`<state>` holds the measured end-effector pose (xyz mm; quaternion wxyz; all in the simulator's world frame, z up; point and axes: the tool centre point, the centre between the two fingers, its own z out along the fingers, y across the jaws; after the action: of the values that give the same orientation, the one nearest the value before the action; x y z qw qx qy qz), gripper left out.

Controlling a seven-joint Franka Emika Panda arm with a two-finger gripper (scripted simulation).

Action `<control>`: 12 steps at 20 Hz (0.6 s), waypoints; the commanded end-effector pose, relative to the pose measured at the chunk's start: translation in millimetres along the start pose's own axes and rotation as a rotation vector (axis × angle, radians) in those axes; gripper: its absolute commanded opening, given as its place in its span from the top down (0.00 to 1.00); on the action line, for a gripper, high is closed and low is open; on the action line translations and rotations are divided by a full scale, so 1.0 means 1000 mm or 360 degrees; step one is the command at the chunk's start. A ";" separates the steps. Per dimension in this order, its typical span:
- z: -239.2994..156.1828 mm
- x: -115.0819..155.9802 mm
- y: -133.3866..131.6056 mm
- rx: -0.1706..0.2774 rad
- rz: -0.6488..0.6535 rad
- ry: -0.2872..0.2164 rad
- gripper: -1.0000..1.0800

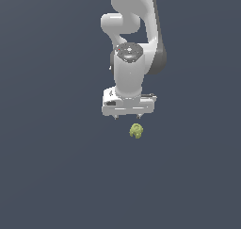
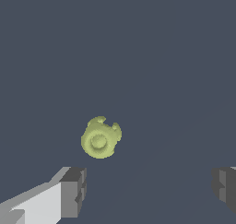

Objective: Pick up the object and move it to a goal position.

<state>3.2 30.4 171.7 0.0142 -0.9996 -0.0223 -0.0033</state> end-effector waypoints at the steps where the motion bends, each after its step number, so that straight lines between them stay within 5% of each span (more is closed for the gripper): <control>1: 0.002 0.000 -0.001 0.0000 0.0012 0.0000 0.04; 12: 0.024 -0.001 -0.016 -0.0008 0.0207 -0.0005 0.04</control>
<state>2.3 43.6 152.4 0.0124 -0.9994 0.0312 -0.0015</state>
